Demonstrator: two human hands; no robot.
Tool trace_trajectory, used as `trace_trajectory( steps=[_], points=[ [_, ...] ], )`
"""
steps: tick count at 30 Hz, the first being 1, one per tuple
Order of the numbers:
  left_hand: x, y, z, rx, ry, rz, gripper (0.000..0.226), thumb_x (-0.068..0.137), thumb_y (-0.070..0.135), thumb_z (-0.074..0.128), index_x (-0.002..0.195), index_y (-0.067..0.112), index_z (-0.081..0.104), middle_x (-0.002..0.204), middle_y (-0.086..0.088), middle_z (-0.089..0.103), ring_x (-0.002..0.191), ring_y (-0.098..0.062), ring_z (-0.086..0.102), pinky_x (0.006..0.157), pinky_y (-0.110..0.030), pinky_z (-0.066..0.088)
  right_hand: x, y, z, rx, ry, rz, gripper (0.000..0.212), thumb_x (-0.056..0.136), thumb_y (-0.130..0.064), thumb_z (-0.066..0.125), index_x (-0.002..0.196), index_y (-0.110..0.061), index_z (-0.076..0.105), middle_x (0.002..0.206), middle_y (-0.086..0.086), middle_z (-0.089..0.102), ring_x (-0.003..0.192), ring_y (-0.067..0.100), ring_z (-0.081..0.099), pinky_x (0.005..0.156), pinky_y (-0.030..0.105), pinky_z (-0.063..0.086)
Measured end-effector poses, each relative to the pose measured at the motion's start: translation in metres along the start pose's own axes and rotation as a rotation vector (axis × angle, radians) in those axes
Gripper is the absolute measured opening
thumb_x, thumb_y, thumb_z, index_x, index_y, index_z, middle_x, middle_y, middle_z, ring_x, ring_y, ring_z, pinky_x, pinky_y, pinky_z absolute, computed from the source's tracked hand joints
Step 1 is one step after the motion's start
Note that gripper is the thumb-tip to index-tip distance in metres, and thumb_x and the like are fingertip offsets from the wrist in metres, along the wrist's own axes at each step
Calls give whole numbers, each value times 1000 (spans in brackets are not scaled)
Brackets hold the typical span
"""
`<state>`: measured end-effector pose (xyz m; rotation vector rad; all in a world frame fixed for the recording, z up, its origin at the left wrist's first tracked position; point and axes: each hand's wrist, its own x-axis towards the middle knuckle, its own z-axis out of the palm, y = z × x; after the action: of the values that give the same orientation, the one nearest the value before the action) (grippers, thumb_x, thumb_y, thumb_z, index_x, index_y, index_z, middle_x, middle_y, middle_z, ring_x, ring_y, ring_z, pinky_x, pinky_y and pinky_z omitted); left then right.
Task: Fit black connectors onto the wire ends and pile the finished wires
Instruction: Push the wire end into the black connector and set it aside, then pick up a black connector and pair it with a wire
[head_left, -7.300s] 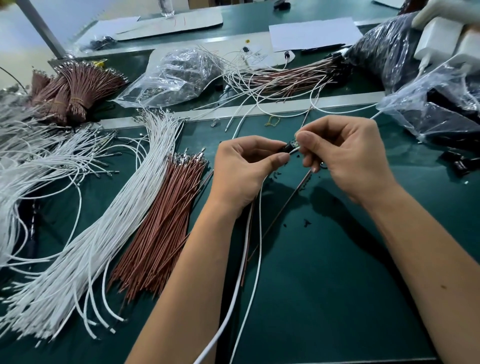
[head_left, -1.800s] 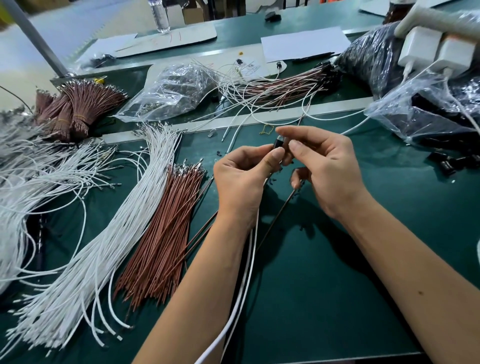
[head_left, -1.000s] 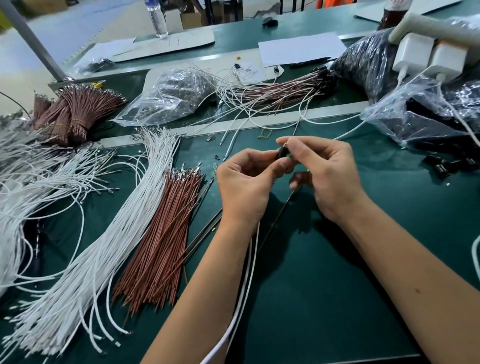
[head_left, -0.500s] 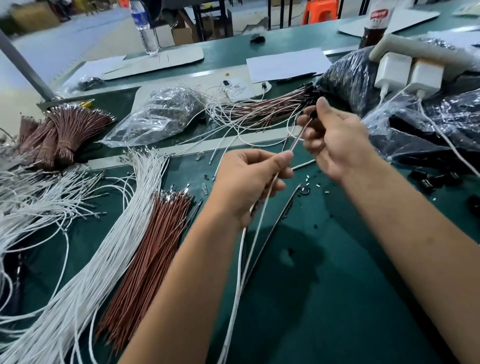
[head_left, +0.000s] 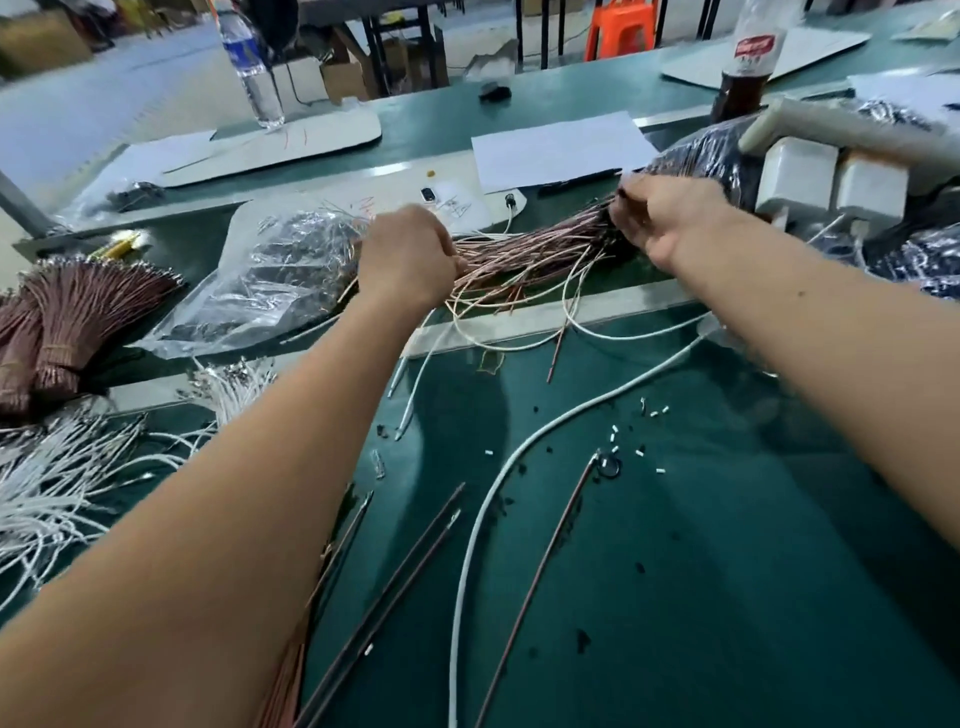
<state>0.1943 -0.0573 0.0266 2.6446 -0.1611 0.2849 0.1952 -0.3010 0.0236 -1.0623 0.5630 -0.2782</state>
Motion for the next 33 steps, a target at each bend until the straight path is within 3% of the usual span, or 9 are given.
trace_trajectory(
  steps=[5,9,12,14,16,18,21,28,33],
  points=[
    [22,-15,29,106,13,59,20,86,32,80,96,14,80,97,-9,77,103,-29,68,96,-42,56,32,7,3,-368,62,-19,48,90,2,75,133,4,54,93,12,67,45,13,61,42,18,50],
    [26,-19,42,139,25,88,19,89,35,77,97,17,79,101,-7,76,111,-29,63,101,-43,52,43,16,9,-258,148,11,32,101,7,47,130,-6,45,94,11,60,34,13,54,41,19,48],
    [19,-14,45,78,70,84,20,91,34,74,98,16,79,102,-8,74,108,-29,64,100,-42,51,32,17,4,-179,264,-64,39,96,7,29,126,-12,44,84,12,61,36,14,53,44,22,50],
    [6,-9,45,18,116,69,18,92,31,73,99,16,78,104,-9,73,108,-29,63,100,-41,50,14,15,1,-206,295,-114,33,95,7,29,114,-8,52,73,12,62,38,14,55,46,25,53],
    [-12,-2,47,-40,156,61,16,92,29,71,100,17,78,107,-8,72,109,-28,62,99,-39,49,-11,20,2,-406,258,-239,32,95,7,36,103,-10,62,81,13,70,52,18,64,54,32,59],
    [-37,6,47,-99,164,66,13,91,26,70,97,19,78,106,-6,73,107,-24,63,98,-34,48,-44,35,5,-738,117,-479,30,94,5,47,94,-19,66,90,9,75,69,19,70,66,36,61],
    [-77,13,40,-161,128,41,11,87,20,70,94,19,79,102,-6,75,100,-22,65,94,-31,48,-94,61,15,-937,-199,-663,23,97,-2,54,93,-15,72,76,1,74,57,6,64,71,32,56],
    [-149,-32,-8,-14,108,-45,16,86,23,65,96,15,76,94,-9,74,93,-31,67,82,-40,54,-177,110,31,-1170,-543,-721,14,95,-16,67,106,-13,76,102,7,76,96,25,68,91,38,52],
    [-177,-87,-42,173,247,-204,21,84,16,62,98,18,78,98,-11,72,99,-34,64,87,-38,51,-222,137,50,-1384,-923,-697,27,86,-23,78,111,-17,71,98,3,73,90,20,64,84,32,52]
  ],
)
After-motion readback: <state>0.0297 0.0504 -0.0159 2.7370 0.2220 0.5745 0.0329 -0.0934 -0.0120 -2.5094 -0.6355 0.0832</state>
